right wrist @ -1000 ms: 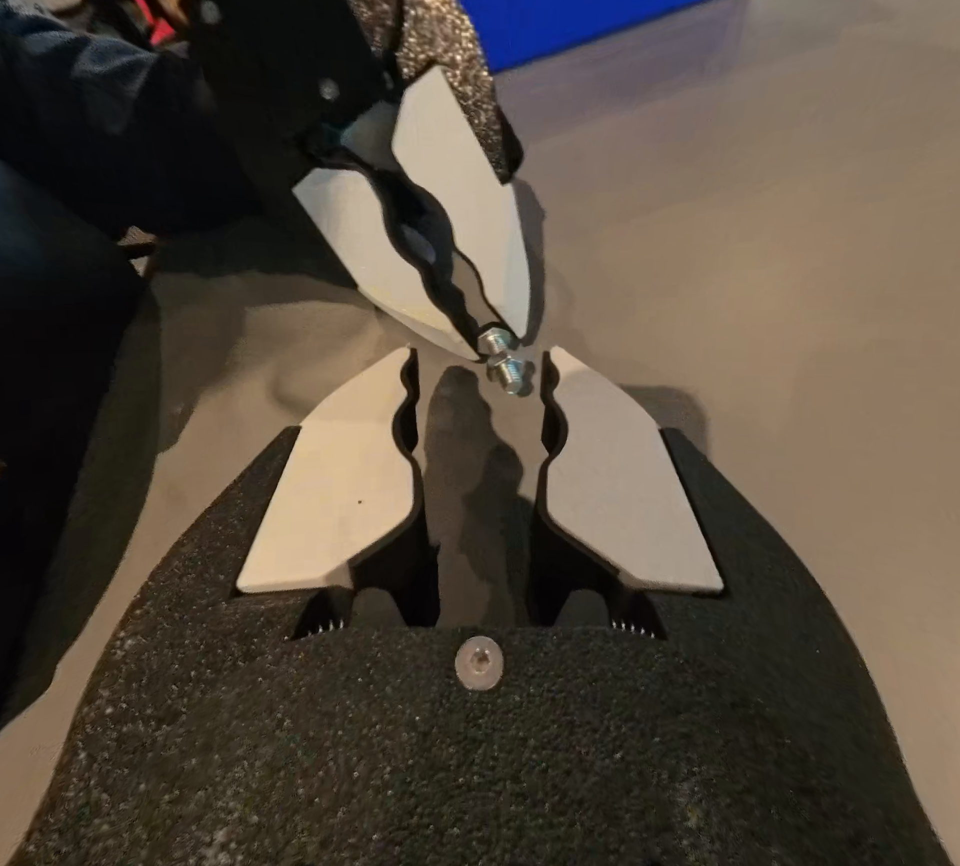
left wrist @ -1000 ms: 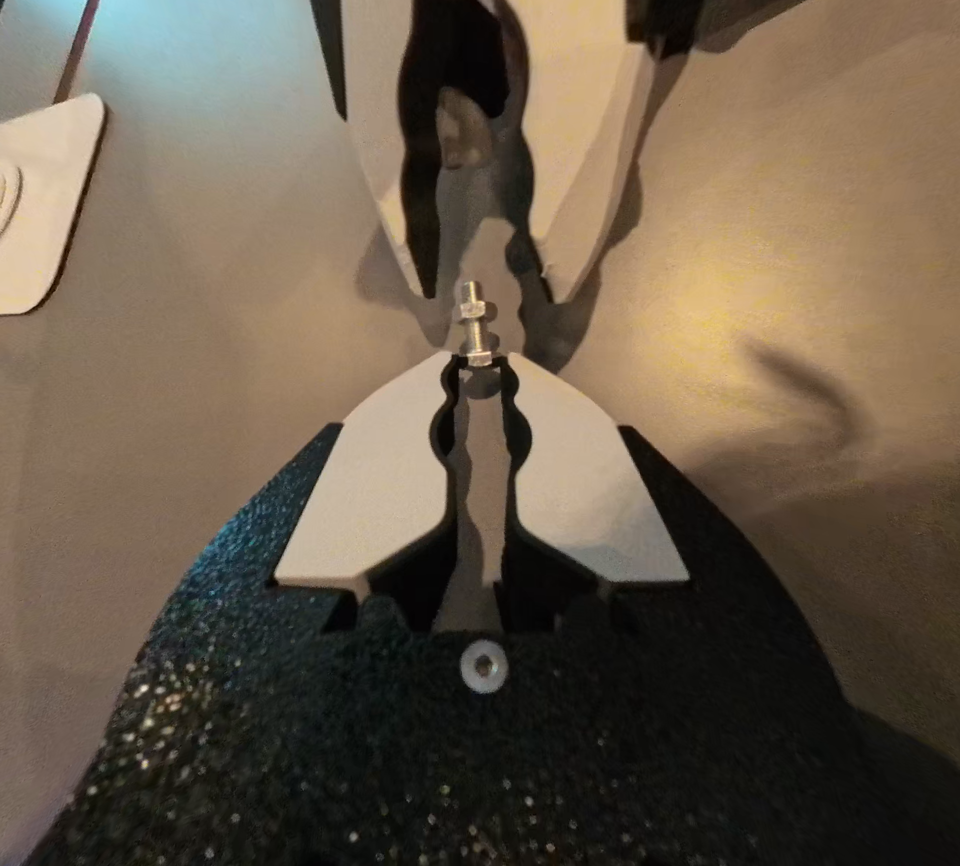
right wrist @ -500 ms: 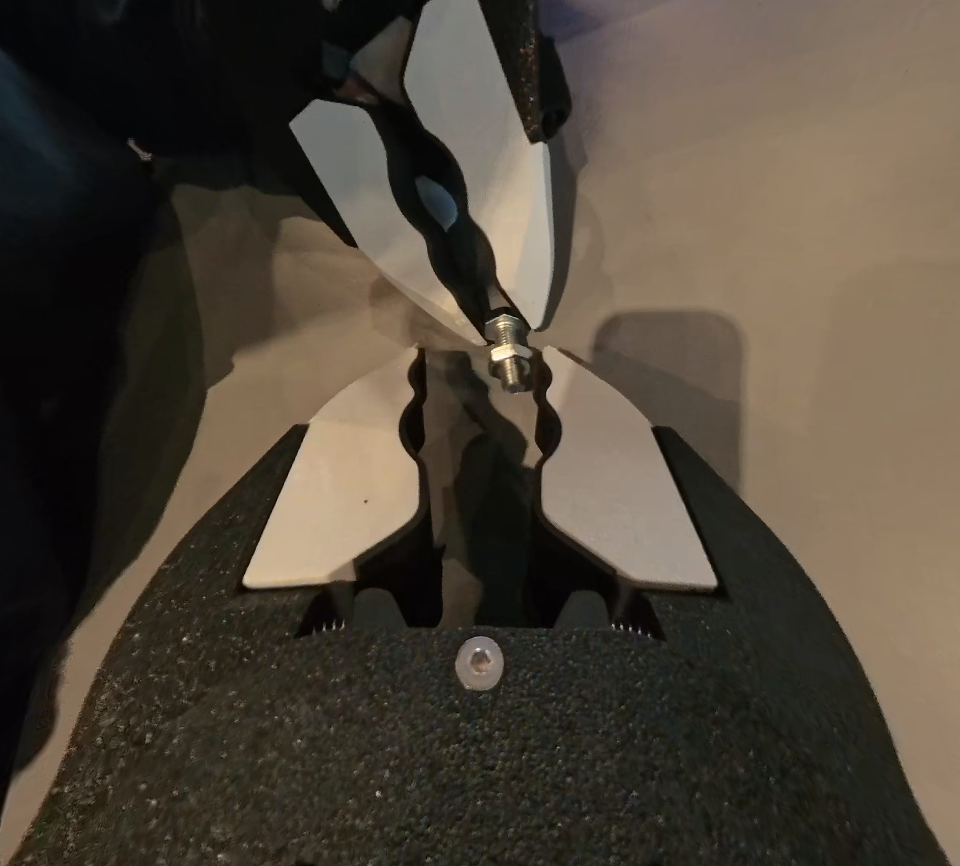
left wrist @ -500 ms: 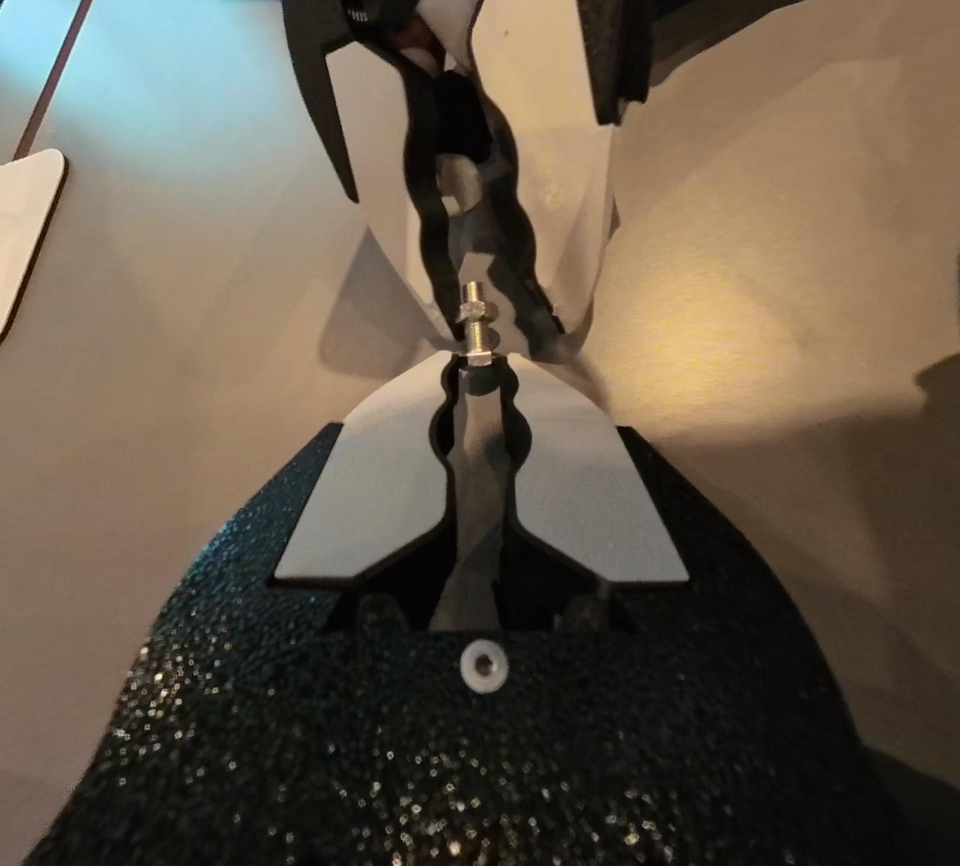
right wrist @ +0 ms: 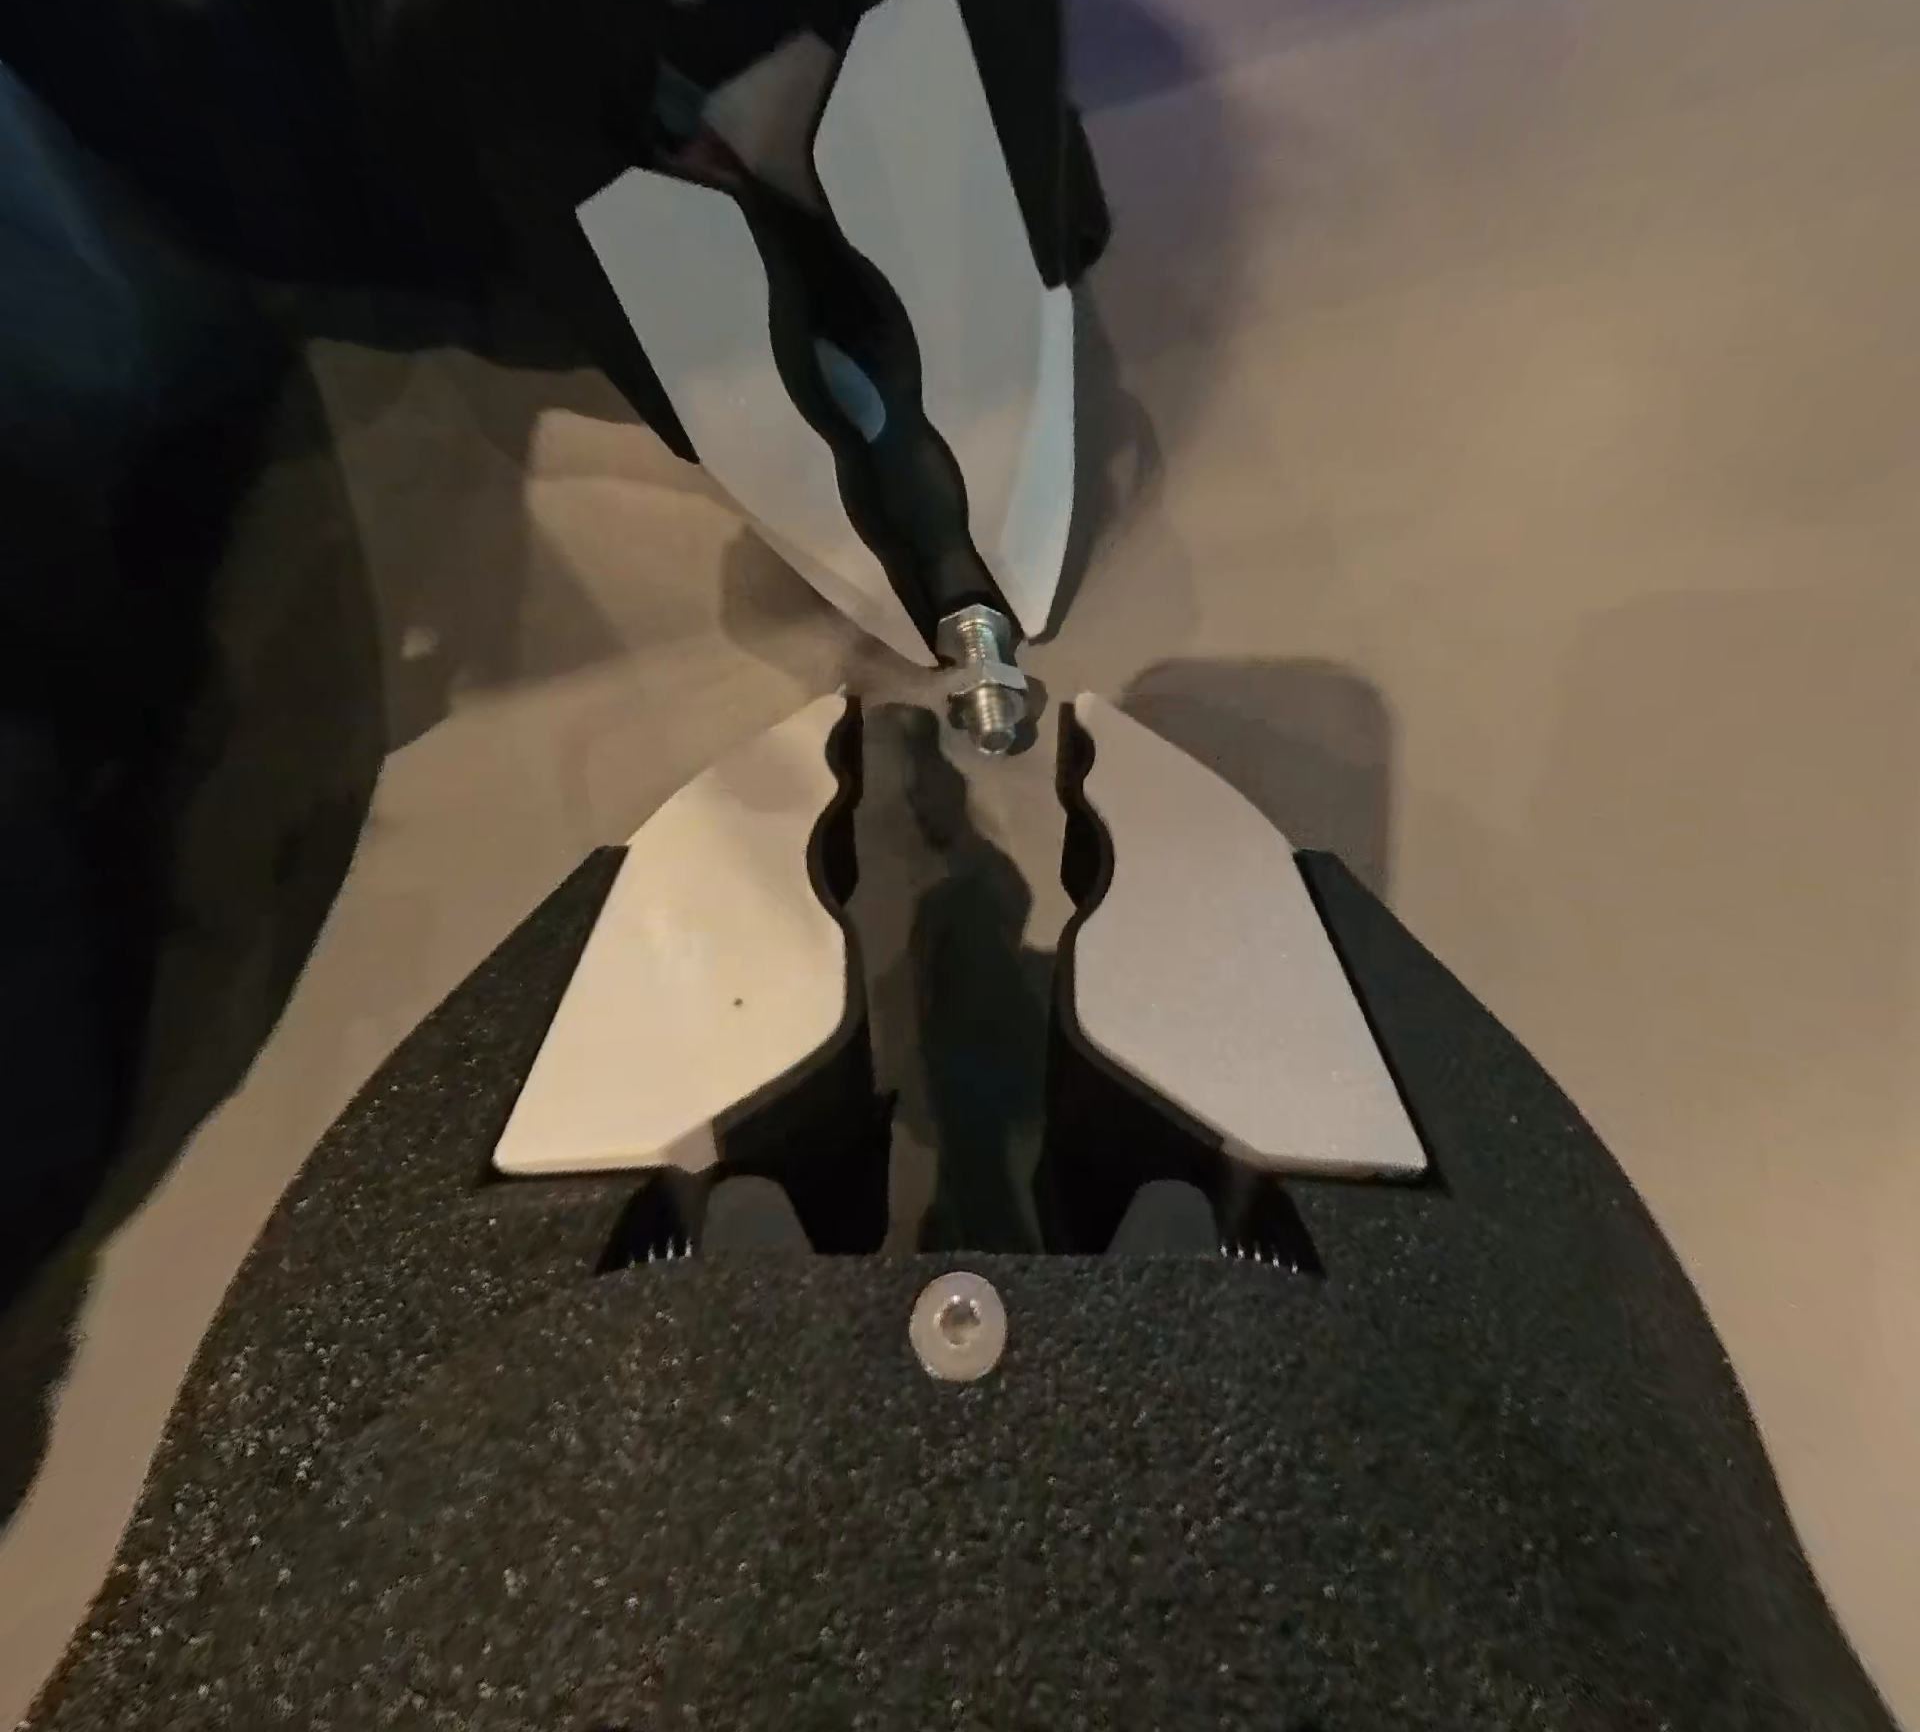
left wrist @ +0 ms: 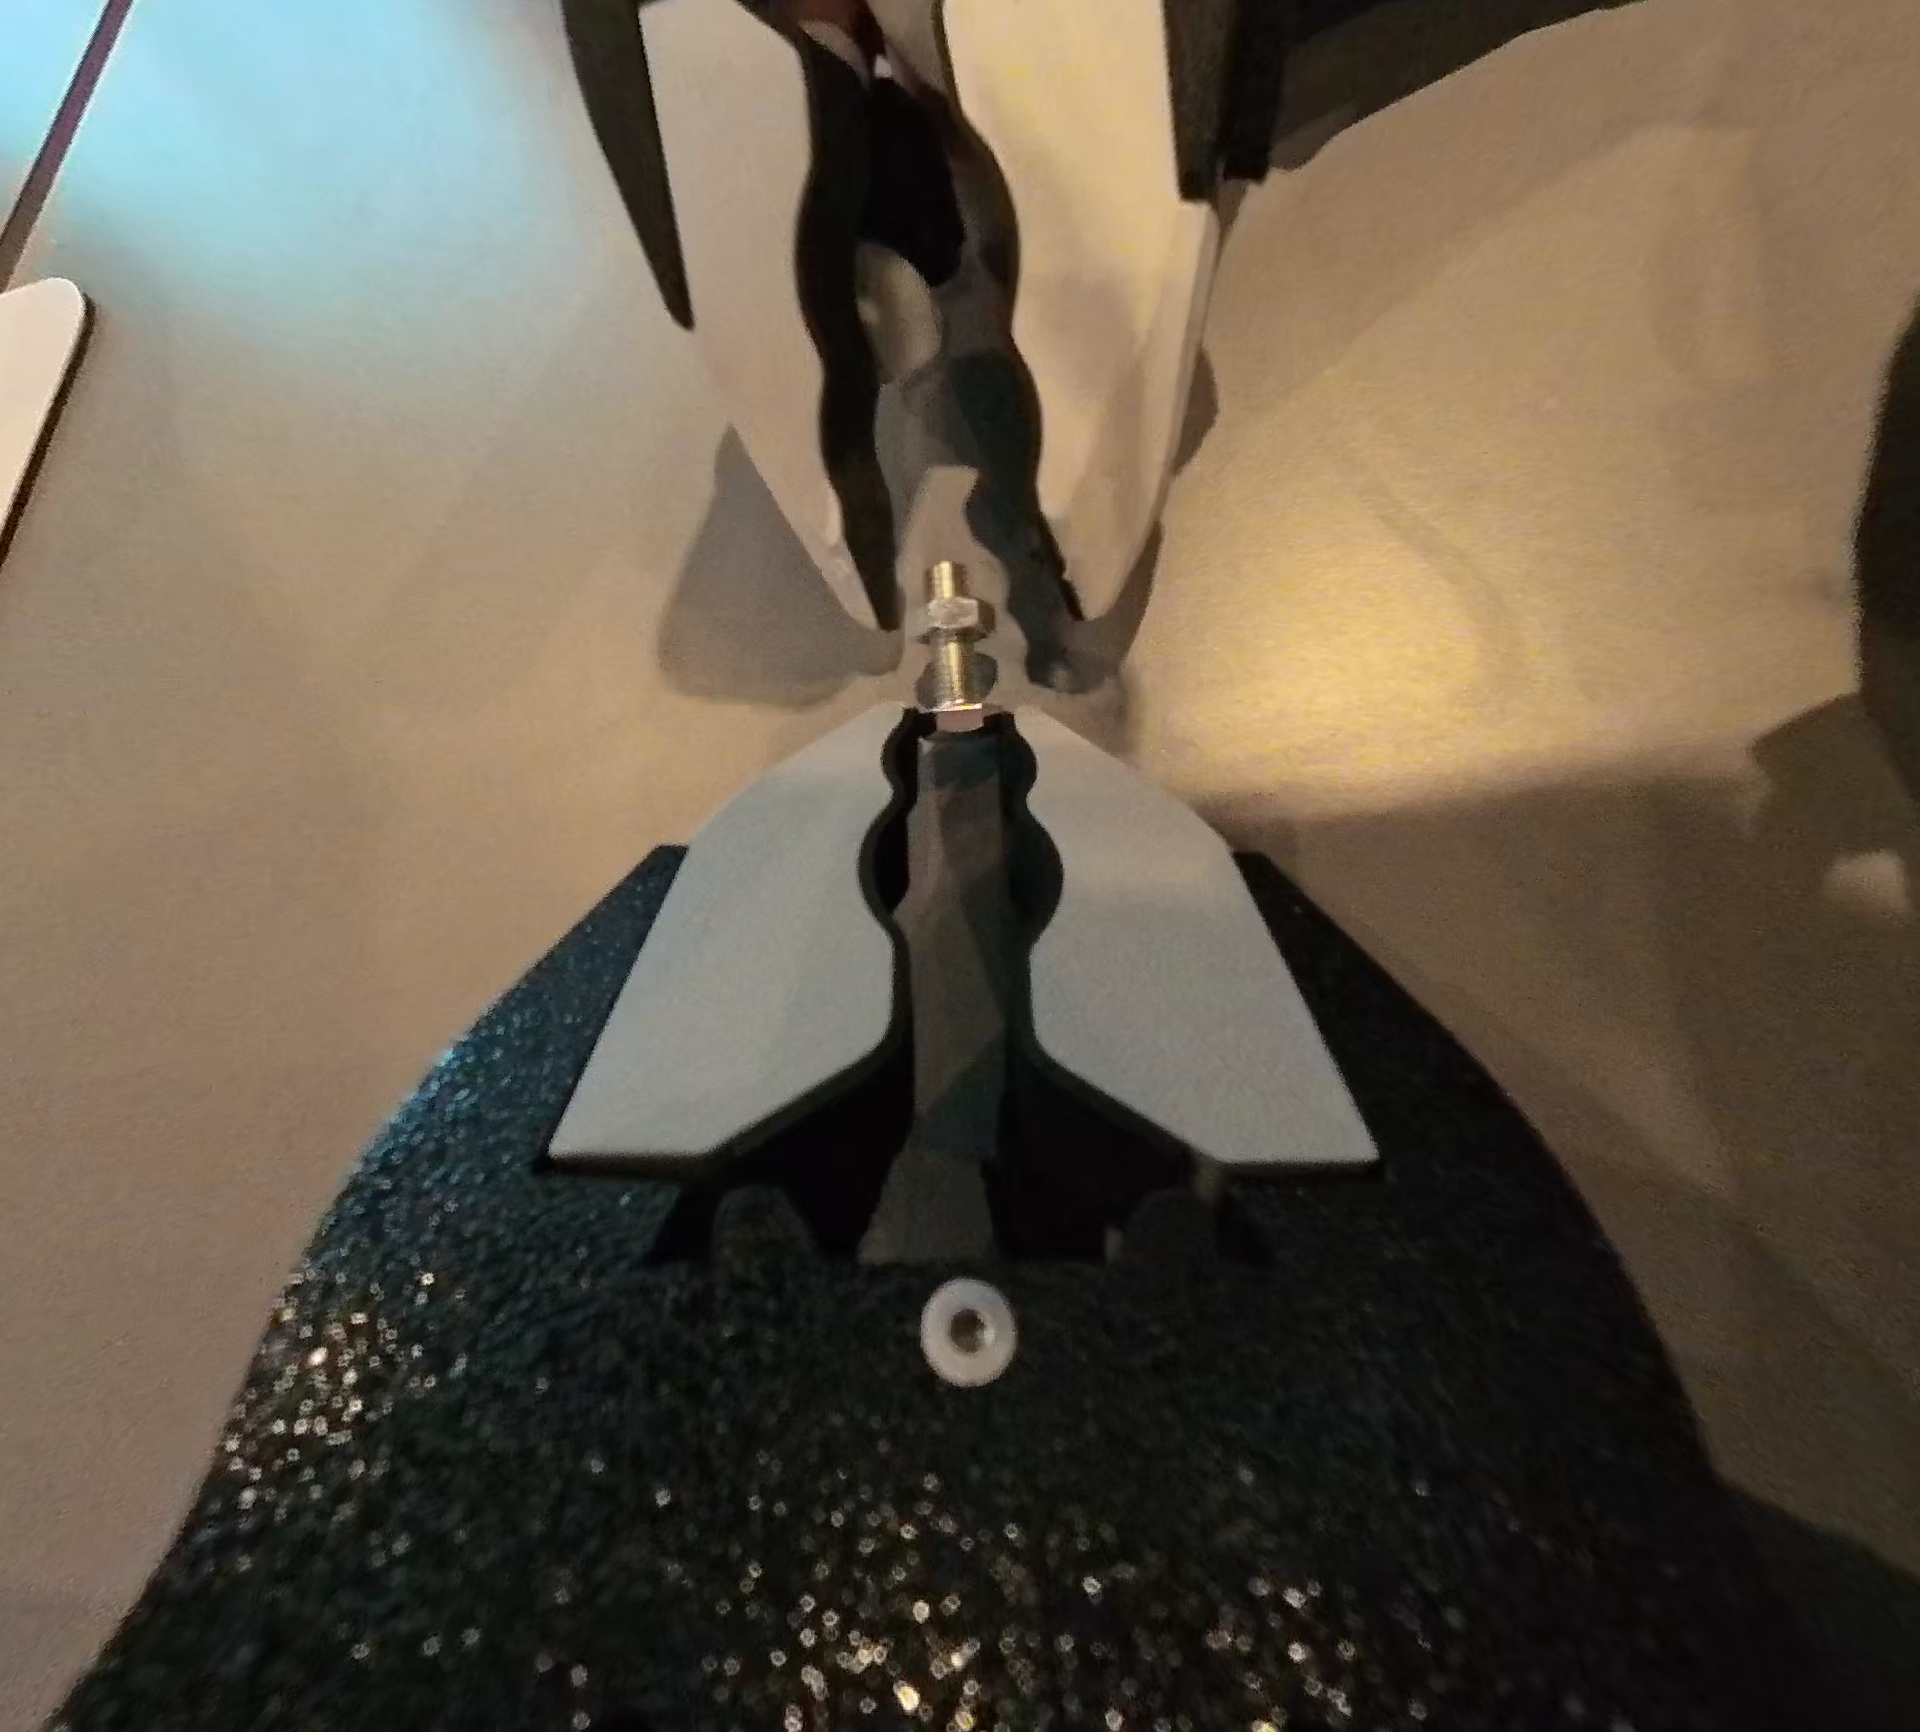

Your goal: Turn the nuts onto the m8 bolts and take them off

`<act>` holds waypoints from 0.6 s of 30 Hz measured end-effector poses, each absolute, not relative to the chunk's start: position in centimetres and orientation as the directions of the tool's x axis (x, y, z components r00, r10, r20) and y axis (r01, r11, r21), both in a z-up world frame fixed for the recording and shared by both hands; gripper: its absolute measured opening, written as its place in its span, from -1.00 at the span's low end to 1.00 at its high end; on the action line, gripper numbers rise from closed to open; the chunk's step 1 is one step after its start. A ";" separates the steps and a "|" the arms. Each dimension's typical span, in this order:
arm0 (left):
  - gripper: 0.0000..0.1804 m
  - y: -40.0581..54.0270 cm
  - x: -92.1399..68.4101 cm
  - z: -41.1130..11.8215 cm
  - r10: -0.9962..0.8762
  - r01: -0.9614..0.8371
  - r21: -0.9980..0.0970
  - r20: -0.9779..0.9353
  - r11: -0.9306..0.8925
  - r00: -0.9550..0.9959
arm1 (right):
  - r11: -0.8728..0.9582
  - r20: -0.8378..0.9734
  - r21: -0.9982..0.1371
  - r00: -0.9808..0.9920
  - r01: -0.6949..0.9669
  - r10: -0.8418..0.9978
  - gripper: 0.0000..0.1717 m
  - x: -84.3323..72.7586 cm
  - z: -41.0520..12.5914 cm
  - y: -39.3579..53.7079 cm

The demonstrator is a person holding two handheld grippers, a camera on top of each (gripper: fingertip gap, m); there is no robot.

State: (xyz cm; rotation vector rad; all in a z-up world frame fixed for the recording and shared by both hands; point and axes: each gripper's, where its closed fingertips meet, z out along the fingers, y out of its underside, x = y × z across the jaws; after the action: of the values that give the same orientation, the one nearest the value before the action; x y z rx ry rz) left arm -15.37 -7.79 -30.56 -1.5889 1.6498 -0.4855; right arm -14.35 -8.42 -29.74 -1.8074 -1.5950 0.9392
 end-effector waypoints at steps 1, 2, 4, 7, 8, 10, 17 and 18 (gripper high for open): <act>-0.85 -7.8 -15.4 -30.6 -0.961 -0.662 -0.735 -0.265 0.144 0.085 | -0.141 -0.141 -0.772 0.049 0.620 0.989 -0.59 -14.4 -30.0 -8.5; -0.85 -7.8 -15.4 -30.6 -0.961 -0.662 -0.736 -0.262 0.142 0.085 | -0.133 -0.136 -0.763 0.044 0.633 0.990 -0.59 -14.4 -30.2 -8.6; -0.85 -7.8 -15.4 -30.6 -0.963 -0.662 -0.736 -0.257 0.138 0.085 | -0.109 -0.123 -0.766 0.022 0.634 0.992 -0.58 -14.7 -30.1 -9.0; -0.85 -7.8 -15.4 -30.6 -0.964 -0.662 -0.738 -0.251 0.133 0.085 | -0.026 -0.045 -0.800 -0.017 0.599 0.999 -0.58 -15.3 -29.3 -9.3; -0.85 -7.8 -15.4 -30.6 -0.964 -0.662 -0.738 -0.251 0.134 0.085 | 0.016 -0.013 -0.822 -0.046 0.569 0.999 -0.58 -15.4 -28.8 -9.6; -0.84 -7.8 -15.4 -30.6 -0.965 -0.662 -0.738 -0.247 0.129 0.087 | 0.050 -0.006 -0.874 -0.113 0.484 0.994 -0.58 -15.8 -27.3 -10.8; -0.85 -7.8 -15.3 -30.7 -0.966 -0.662 -0.739 -0.242 0.125 0.087 | -0.086 -0.074 -0.797 0.044 0.598 0.996 -0.51 -14.1 -29.2 -8.3; -0.85 -7.8 -15.3 -30.7 -0.967 -0.662 -0.739 -0.241 0.125 0.087 | -0.085 -0.072 -0.781 0.046 0.619 0.996 -0.51 -14.1 -29.5 -8.3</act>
State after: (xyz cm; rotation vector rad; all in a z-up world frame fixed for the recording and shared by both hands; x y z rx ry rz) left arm -15.33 -7.77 -30.67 -1.6091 1.6470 -0.5089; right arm -14.10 -8.32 -29.53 -1.7644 -1.6263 0.8618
